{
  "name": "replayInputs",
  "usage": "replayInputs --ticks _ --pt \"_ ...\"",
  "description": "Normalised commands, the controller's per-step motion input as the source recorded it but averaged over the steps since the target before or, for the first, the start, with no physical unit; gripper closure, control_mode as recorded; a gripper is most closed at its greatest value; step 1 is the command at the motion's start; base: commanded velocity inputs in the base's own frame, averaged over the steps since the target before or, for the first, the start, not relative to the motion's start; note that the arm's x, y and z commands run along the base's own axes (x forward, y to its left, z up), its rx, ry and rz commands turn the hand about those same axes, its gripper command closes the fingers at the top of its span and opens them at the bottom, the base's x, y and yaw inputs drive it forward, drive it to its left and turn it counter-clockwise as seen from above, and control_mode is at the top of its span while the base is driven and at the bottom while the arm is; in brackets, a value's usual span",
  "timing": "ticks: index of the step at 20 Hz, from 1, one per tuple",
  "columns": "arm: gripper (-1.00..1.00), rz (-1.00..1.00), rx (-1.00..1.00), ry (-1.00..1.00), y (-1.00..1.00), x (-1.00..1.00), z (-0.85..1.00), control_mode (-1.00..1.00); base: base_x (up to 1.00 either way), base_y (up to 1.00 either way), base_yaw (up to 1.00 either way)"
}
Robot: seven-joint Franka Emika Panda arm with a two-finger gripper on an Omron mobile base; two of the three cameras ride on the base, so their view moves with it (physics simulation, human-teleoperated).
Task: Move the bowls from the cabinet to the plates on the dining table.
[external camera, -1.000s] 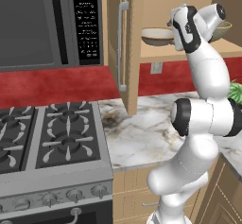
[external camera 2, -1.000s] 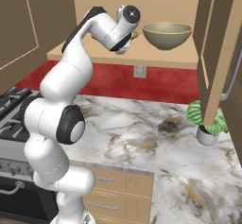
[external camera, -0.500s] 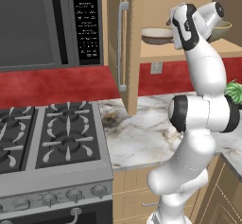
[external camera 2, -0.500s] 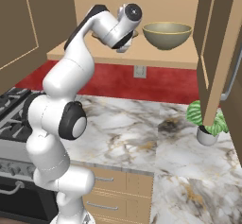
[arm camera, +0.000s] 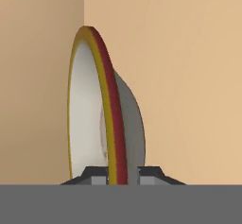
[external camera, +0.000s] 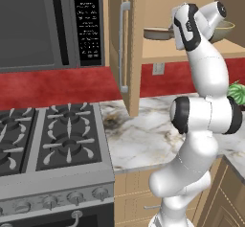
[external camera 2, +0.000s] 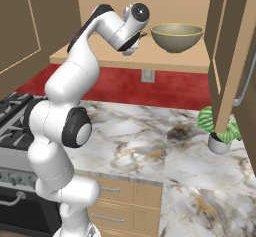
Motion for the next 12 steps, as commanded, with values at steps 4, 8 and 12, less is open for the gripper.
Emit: replayInputs --ticks 4,8,12 --pt "1.00 0.00 0.00 0.00 0.00 -0.03 0.00 -1.00 0.00 0.00 0.00" --pt "1.00 0.00 0.00 0.00 0.00 -0.22 0.00 -1.00 0.00 0.00 0.00" --pt "1.00 0.00 0.00 0.00 0.00 -0.38 0.00 -1.00 0.00 0.00 0.00"
